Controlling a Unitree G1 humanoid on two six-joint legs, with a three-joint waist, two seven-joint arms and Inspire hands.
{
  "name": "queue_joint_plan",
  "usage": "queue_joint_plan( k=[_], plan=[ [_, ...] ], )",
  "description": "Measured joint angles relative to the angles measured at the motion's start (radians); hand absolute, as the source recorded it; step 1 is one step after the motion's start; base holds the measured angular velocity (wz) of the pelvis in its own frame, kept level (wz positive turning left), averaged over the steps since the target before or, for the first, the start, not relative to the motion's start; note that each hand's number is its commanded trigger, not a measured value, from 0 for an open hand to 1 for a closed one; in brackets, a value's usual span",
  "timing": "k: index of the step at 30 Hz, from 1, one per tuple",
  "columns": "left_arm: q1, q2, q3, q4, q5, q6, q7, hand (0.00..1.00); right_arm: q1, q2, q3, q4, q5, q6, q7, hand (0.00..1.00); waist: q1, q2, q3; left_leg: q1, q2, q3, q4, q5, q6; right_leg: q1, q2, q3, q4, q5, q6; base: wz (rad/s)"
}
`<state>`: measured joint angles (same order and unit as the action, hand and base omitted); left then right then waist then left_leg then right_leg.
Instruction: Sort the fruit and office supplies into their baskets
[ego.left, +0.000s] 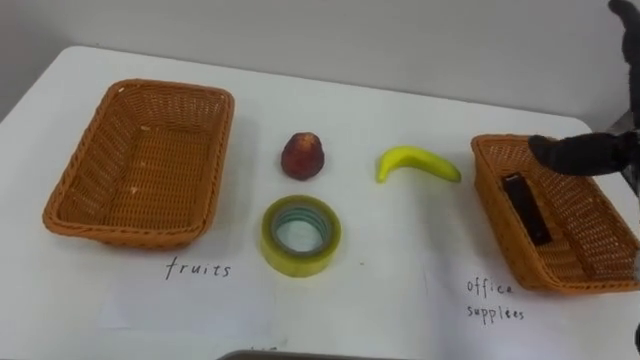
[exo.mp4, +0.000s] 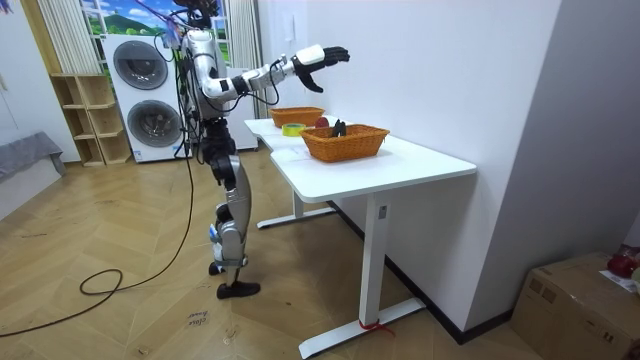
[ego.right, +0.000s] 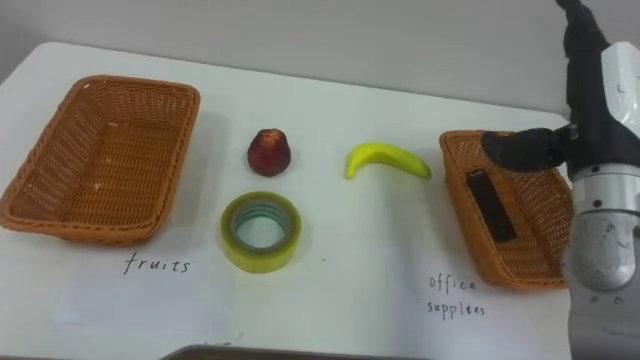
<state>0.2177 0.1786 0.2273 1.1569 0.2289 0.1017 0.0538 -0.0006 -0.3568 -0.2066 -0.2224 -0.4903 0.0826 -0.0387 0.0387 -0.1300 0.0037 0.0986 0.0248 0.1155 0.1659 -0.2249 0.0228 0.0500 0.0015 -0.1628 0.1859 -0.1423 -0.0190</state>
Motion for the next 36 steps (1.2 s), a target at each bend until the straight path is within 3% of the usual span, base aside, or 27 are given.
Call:
queue_joint_plan(
  k=[5,12,27,36],
  plan=[
    [-0.015,0.0,-0.022,0.0,-0.001,-0.004,-0.007,0.0,-0.033,0.0,0.028,0.0,-0.012,0.0,0.007,0.0,0.016,0.011,-0.0023,-0.001,0.0,-0.002,0.0,0.0,0.0,0.001,0.0,-0.001,0.001,0.0,0.0,0.0],
    [-0.028,0.0,-0.057,0.001,0.0,-0.021,-0.01,0.0,-0.056,0.0,0.102,-0.012,-0.016,-0.007,0.009,0.0,0.05,0.01,-0.0037,-0.003,-0.001,-0.007,0.002,0.0,0.0,0.002,-0.002,-0.006,0.001,0.0,0.0,0.01],
    [-0.029,0.002,-0.076,-0.012,0.023,-0.017,-0.026,0.0,-0.06,0.01,0.169,-0.074,0.019,-0.018,0.07,0.0,0.063,0.017,0.0014,-0.018,-0.002,-0.036,0.005,0.0,0.0,0.002,-0.004,-0.031,-0.002,0.0,0.0,0.06],
    [-0.029,0.006,-0.133,-0.037,0.027,-0.016,-0.015,0.0,-0.06,0.051,0.276,-0.05,0.018,-0.016,0.096,0.0,0.095,0.018,0.0022,-0.018,-0.003,-0.038,0.006,0.001,0.001,0.004,-0.01,-0.033,-0.002,0.0,0.0,0.0]
  ],
)
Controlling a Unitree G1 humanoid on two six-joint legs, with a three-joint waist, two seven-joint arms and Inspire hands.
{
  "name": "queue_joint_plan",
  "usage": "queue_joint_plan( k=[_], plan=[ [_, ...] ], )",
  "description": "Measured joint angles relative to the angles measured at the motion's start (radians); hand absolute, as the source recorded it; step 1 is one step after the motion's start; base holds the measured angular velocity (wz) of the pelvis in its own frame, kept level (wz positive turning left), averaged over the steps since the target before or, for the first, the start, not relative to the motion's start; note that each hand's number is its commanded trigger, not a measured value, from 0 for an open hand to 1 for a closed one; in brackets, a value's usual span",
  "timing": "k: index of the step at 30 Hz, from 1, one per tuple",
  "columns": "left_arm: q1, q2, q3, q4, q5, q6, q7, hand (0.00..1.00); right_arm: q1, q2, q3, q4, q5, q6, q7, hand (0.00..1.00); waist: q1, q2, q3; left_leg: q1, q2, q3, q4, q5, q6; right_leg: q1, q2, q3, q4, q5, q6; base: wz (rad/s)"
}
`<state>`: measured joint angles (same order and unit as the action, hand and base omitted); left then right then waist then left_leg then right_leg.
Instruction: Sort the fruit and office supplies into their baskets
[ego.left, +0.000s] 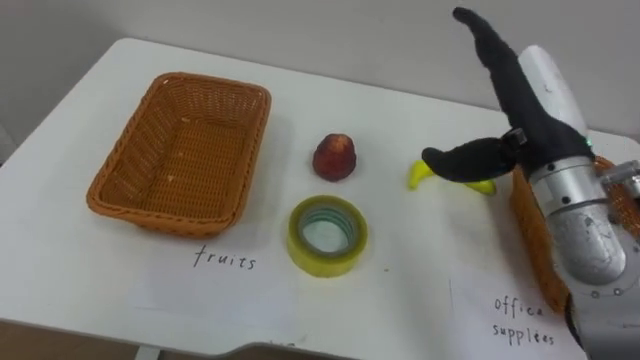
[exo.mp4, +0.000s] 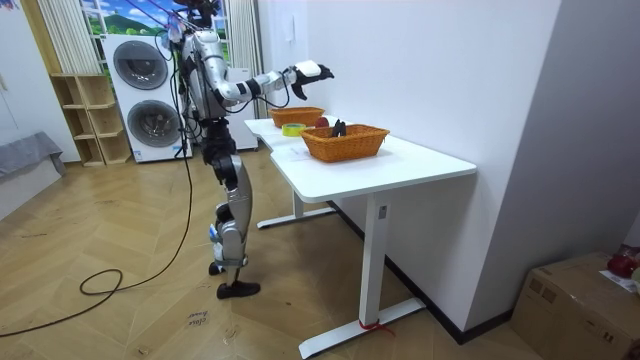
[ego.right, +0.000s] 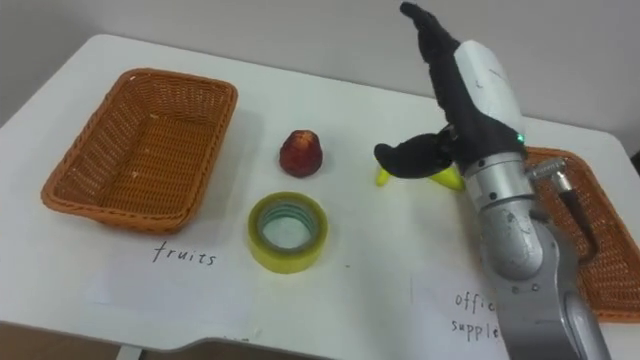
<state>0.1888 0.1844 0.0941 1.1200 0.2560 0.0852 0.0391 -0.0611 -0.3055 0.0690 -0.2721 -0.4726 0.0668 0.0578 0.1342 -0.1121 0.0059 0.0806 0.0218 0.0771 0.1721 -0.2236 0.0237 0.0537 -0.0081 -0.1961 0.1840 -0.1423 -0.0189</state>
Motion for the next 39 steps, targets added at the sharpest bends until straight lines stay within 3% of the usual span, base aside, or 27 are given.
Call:
queue_joint_plan(
  k=[6,11,13,21,29,32,39],
  plan=[
    [-0.012,0.001,-0.02,-0.001,-0.001,0.017,-0.011,0.0,-0.036,0.044,0.03,0.068,-0.003,0.004,0.001,0.0,0.008,0.008,0.0058,-0.005,-0.004,-0.003,0.0,0.002,0.004,-0.002,-0.007,-0.017,0.0,0.0,0.0,0.02],
    [-0.023,-0.008,-0.021,-0.001,-0.001,0.038,-0.026,0.0,-0.047,0.047,0.03,0.07,-0.004,0.023,0.001,0.0,0.008,0.018,0.009,-0.018,-0.014,-0.026,0.001,0.006,0.008,-0.004,-0.009,-0.041,-0.002,-0.001,0.002,0.14],
    [-0.023,-0.012,-0.022,-0.001,0.0,0.039,-0.028,0.0,-0.047,0.049,0.03,0.07,-0.004,0.023,0.001,0.0,0.009,0.018,0.0039,-0.019,-0.015,-0.031,-0.001,0.006,0.009,-0.004,-0.01,-0.051,-0.002,-0.001,0.002,0.1],
    [-0.023,-0.018,-0.024,0.0,-0.002,0.053,-0.021,0.0,-0.058,0.071,0.075,0.107,0.002,0.046,0.005,0.0,0.017,0.012,-0.0015,-0.025,-0.016,-0.039,0.008,0.008,0.011,-0.003,-0.02,-0.053,-0.011,-0.001,0.002,0.02],
    [-0.034,-0.023,-0.023,-0.002,-0.002,0.061,-0.006,0.0,-0.058,0.078,0.11,0.12,0.005,0.048,0.021,0.0,0.028,0.016,0.0009,-0.034,-0.018,-0.046,0.01,0.008,0.012,-0.004,-0.019,-0.055,-0.016,-0.003,0.006,0.03],
    [-0.037,-0.025,-0.024,-0.002,-0.002,0.063,0.0,0.0,-0.058,0.079,0.114,0.131,0.004,0.071,0.031,0.0,0.039,0.016,0.0001,-0.034,-0.018,-0.046,0.009,0.008,0.011,-0.004,-0.019,-0.056,-0.015,-0.003,0.006,0.0],
    [-0.032,-0.025,-0.04,-0.002,0.001,0.069,0.003,0.0,-0.058,0.095,0.156,0.146,0.002,0.087,0.058,0.0,0.04,0.011,-0.0067,-0.034,-0.019,-0.047,0.014,0.008,0.011,-0.003,-0.017,-0.054,-0.015,-0.003,0.006,0.0]
  ],
)
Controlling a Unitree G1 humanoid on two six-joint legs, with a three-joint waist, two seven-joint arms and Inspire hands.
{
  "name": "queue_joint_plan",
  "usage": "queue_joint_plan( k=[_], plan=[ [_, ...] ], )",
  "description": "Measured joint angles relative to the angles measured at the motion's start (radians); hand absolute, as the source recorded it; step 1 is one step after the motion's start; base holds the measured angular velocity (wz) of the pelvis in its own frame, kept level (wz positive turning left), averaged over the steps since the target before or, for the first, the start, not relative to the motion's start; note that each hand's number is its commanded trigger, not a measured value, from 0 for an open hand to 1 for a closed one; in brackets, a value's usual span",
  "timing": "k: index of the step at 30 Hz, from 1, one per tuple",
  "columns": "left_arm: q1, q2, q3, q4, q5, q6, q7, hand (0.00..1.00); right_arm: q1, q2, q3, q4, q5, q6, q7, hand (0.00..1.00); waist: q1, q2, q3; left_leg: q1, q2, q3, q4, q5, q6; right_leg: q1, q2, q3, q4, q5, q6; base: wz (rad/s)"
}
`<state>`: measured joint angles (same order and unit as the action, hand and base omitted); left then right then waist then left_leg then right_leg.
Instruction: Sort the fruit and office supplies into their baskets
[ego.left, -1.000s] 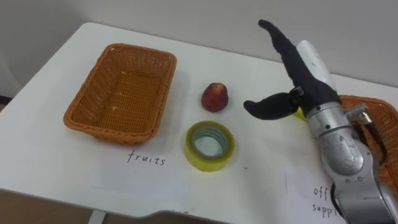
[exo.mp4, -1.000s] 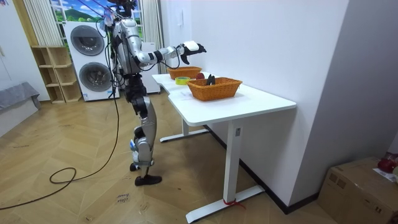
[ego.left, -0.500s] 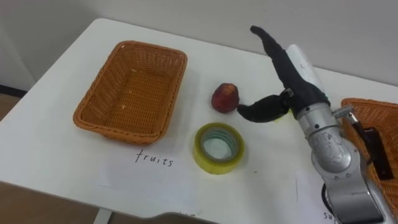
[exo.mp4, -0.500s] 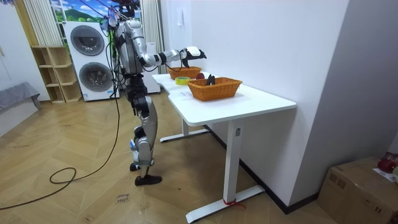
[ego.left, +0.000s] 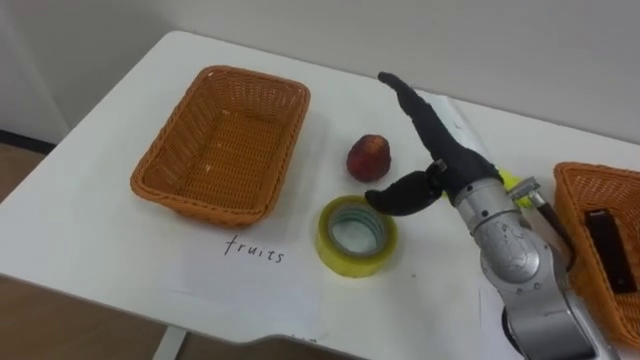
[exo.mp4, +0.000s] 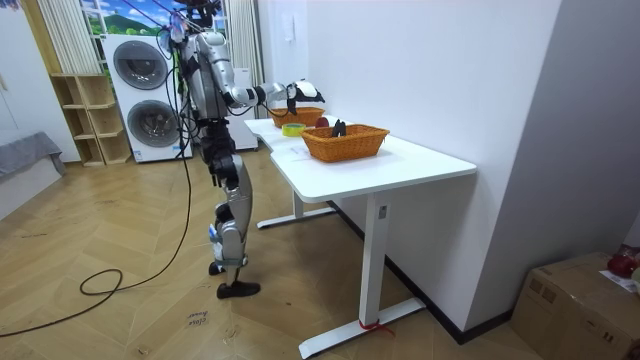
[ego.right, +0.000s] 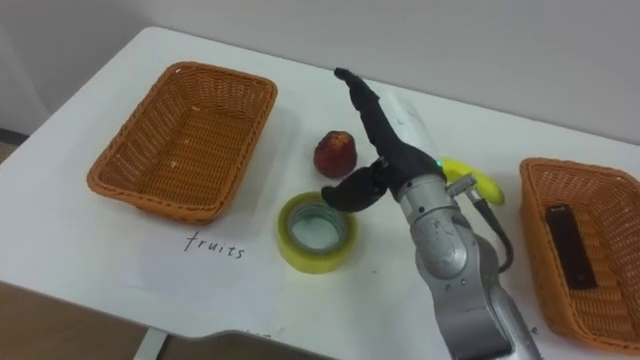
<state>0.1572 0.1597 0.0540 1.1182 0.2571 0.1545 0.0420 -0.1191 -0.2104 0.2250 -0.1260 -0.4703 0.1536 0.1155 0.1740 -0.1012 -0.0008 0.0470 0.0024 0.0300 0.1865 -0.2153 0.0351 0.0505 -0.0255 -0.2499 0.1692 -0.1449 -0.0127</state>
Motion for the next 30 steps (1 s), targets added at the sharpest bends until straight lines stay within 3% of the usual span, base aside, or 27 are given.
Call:
queue_joint_plan(
  k=[5,16,30],
  plan=[
    [-0.001,0.0,-0.001,-0.001,0.0,0.004,-0.001,0.0,0.0,0.004,0.016,0.002,-0.022,0.001,0.005,0.0,-0.002,0.001,0.0011,0.0,0.0,-0.002,-0.001,0.0,0.0,0.0,0.0,0.001,0.0,0.0,0.0,0.0],
    [-0.022,0.001,-0.033,-0.003,0.0,0.006,-0.01,0.0,0.002,0.018,0.033,0.039,-0.053,0.001,0.043,0.0,-0.004,0.019,0.0131,-0.001,0.0,-0.002,-0.01,0.0,0.0,-0.001,0.0,0.003,-0.001,0.0,0.0,0.0],
    [-0.03,0.007,-0.04,-0.056,-0.001,-0.007,-0.004,0.0,0.002,0.018,0.077,0.048,-0.059,0.001,0.068,0.0,-0.002,0.016,0.0105,0.0,0.0,-0.002,-0.003,0.0,0.0,-0.001,-0.002,0.002,0.0,0.0,0.0,0.0]
  ],
)
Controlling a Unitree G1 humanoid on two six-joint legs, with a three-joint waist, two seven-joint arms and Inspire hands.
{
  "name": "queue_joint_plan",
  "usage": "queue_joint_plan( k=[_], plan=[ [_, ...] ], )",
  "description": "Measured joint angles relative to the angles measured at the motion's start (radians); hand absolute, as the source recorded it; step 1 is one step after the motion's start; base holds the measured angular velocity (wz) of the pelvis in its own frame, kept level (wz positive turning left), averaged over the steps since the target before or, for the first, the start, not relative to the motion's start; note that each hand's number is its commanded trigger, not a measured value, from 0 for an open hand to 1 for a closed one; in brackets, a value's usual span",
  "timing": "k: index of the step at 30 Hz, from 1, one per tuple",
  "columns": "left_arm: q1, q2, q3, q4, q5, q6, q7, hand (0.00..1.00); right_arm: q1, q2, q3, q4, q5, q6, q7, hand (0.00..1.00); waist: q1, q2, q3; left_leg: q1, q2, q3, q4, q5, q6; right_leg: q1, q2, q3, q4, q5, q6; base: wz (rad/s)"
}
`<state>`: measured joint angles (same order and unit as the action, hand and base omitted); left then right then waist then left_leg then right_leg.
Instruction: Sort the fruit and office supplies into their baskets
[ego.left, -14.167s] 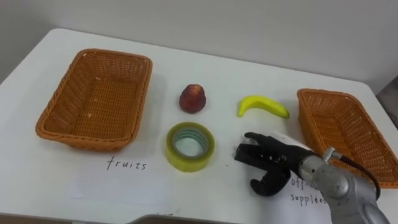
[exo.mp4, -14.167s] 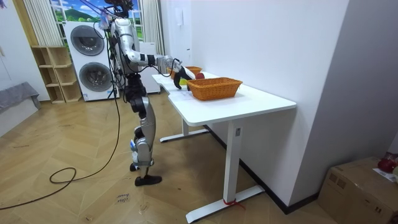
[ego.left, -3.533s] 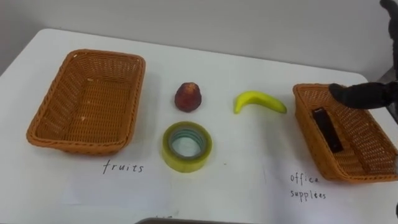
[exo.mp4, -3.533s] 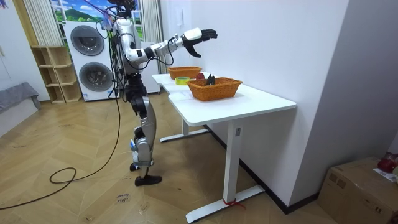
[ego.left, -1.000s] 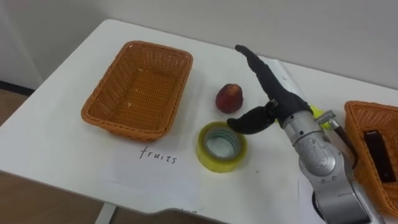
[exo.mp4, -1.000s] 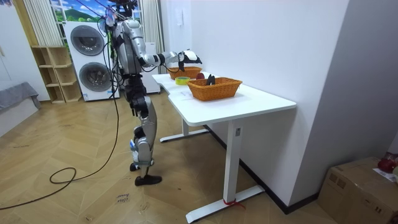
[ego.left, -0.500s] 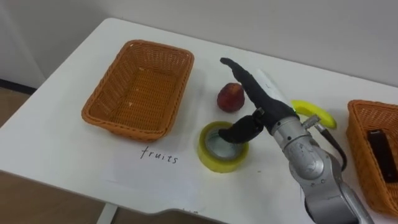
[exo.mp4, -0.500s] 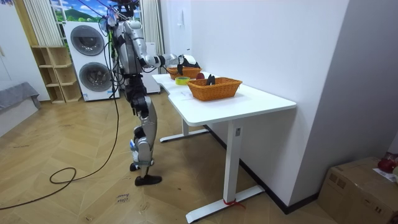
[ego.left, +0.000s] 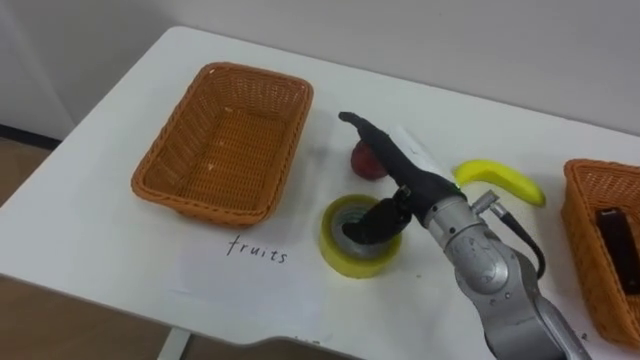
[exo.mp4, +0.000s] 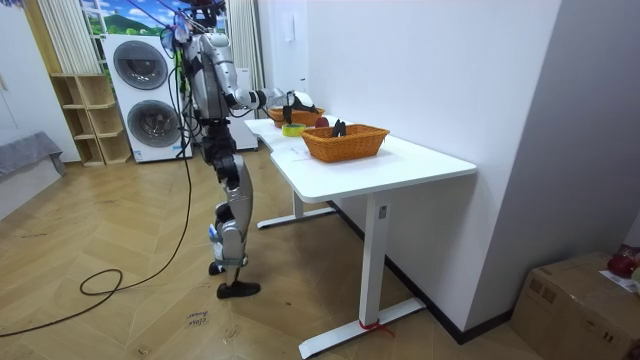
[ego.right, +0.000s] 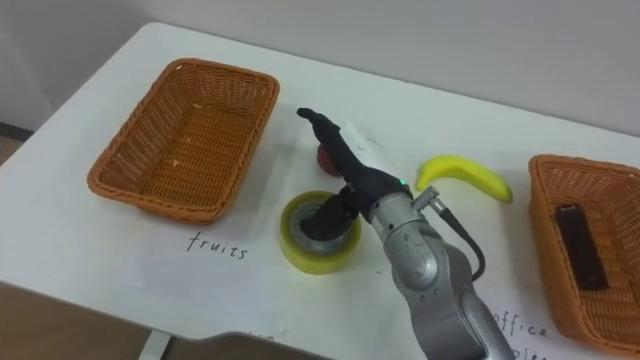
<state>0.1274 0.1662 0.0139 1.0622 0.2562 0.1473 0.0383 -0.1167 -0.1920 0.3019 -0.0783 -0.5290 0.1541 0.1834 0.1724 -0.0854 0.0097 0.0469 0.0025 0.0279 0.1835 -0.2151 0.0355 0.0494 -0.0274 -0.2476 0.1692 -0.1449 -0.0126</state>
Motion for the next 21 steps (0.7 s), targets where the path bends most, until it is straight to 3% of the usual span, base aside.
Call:
queue_joint_plan(
  k=[21],
  plan=[
    [-0.002,0.003,0.0,-0.005,-0.009,-0.006,0.002,0.0,0.031,0.0,0.0,0.0,0.013,0.0,0.039,0.0,0.0,-0.005,-0.0043,0.0,0.0,0.001,0.002,0.0,0.0,0.001,0.001,0.001,0.0,0.0,0.0,0.0]
  ],
)
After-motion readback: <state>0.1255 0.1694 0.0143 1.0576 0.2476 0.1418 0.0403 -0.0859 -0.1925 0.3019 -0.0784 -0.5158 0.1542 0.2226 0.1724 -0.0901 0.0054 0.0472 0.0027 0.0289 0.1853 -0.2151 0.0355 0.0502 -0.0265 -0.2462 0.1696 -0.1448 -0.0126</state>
